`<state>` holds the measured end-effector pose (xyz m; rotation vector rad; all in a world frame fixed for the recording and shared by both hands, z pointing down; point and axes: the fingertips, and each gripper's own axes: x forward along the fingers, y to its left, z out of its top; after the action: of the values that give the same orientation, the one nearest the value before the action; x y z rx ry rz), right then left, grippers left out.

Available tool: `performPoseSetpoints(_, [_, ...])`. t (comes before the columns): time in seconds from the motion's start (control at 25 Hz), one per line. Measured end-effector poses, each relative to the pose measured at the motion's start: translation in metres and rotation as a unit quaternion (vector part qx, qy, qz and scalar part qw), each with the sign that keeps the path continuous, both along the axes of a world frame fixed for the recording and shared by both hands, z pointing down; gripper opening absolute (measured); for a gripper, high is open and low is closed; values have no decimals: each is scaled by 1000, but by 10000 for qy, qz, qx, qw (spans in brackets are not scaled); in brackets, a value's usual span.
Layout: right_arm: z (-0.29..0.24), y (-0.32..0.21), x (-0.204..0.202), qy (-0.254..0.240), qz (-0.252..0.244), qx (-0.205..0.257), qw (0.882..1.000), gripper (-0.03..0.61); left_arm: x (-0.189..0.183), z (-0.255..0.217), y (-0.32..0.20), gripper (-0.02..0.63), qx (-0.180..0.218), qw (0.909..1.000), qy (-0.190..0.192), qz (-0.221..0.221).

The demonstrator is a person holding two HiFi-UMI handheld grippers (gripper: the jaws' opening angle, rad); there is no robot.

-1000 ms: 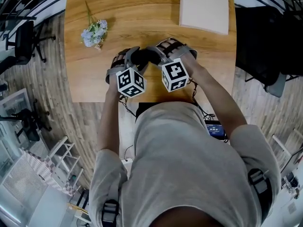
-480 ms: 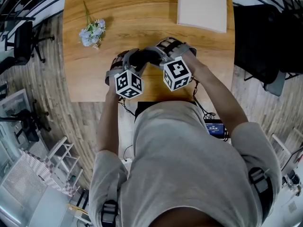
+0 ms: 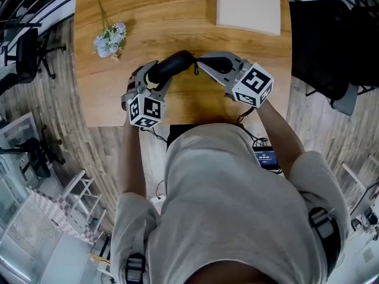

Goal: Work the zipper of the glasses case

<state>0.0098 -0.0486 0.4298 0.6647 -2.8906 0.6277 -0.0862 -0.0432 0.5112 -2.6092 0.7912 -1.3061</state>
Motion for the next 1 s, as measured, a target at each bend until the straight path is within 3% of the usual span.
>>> performPoseSetpoints(0.2, [19, 7, 11, -182, -169, -398, 9989, 25, 5, -2, 7, 281, 50, 9996, 35, 266])
performPoseSetpoints(0.4, [32, 14, 13, -501, -657, -774, 9936, 34, 6, -8, 10, 281, 152, 9983, 152, 541])
performPoseSetpoints(0.48, [34, 14, 14, -754, -758, -1016, 9891, 93, 6, -8, 10, 281, 184, 9978, 110, 626])
performPoseSetpoints(0.52, [36, 13, 14, -899, -794, -1157, 9860, 128, 6, -8, 11, 281, 197, 9975, 89, 667])
performPoseSetpoints(0.64, [38, 13, 13, -1339, -919, -1568, 9742, 147, 7, -9, 12, 281, 266, 9966, 87, 779])
performPoseSetpoints(1.0, [34, 17, 11, -2402, -1414, -2323, 9318, 149, 20, -10, 19, 281, 533, 9898, -244, 1301])
